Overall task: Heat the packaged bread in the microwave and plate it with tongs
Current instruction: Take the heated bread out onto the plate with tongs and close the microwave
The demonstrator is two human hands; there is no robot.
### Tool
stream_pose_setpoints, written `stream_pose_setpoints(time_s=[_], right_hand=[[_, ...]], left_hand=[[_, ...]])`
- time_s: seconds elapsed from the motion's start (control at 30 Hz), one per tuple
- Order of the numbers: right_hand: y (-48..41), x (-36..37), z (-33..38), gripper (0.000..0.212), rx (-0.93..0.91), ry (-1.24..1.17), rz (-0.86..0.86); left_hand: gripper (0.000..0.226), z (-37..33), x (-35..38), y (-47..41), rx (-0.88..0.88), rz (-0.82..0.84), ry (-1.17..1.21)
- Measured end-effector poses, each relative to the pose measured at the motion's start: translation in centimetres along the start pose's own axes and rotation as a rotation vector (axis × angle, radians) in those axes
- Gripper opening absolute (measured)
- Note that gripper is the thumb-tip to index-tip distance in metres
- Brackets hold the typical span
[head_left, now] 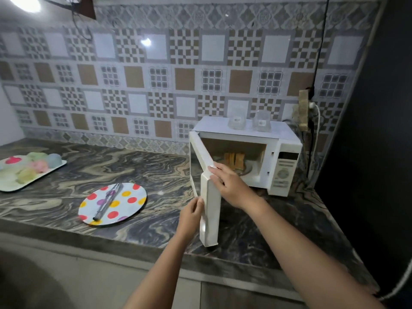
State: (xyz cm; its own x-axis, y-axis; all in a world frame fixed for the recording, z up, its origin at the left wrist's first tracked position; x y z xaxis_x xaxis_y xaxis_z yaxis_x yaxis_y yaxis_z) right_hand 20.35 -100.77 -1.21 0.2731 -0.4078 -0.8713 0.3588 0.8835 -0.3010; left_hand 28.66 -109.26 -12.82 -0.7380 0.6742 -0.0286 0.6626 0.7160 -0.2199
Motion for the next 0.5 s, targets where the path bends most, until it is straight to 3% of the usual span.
stream_pose_setpoints(time_s=[0.17,0.3,0.5], right_hand=[[-1.3,3.6,6.1,0.048,-0.049,0.073,0.021],[-3.0,4.7,9.0,0.038,-0.043,0.095,0.005],[-4.8,5.9,11.6,0.033,-0.052,0.099,-0.041]], left_hand=[[0.028,-0.5,-5.3,1.3,-0.122,-0.077,0.097],[0.042,-0.4,-8.5,1.0,-0.183,-0.107,0.150],[0.052,0.0,-11.6,0.9,-0.190,-0.302,0.147]])
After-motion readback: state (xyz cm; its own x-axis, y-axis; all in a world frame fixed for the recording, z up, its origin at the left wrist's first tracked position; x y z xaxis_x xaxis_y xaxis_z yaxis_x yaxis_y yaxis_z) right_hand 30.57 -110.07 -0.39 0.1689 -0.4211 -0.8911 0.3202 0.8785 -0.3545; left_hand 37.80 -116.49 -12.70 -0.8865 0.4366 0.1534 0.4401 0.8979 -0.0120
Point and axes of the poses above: each hand's wrist, its own y-axis away from the middle knuckle, its own x-axis out of the palm, z = x × y, the point moved 7 cm from there along -y, towards the middle knuckle, and after that the axes turned 11 degrees about y, right-handed, at the moved point
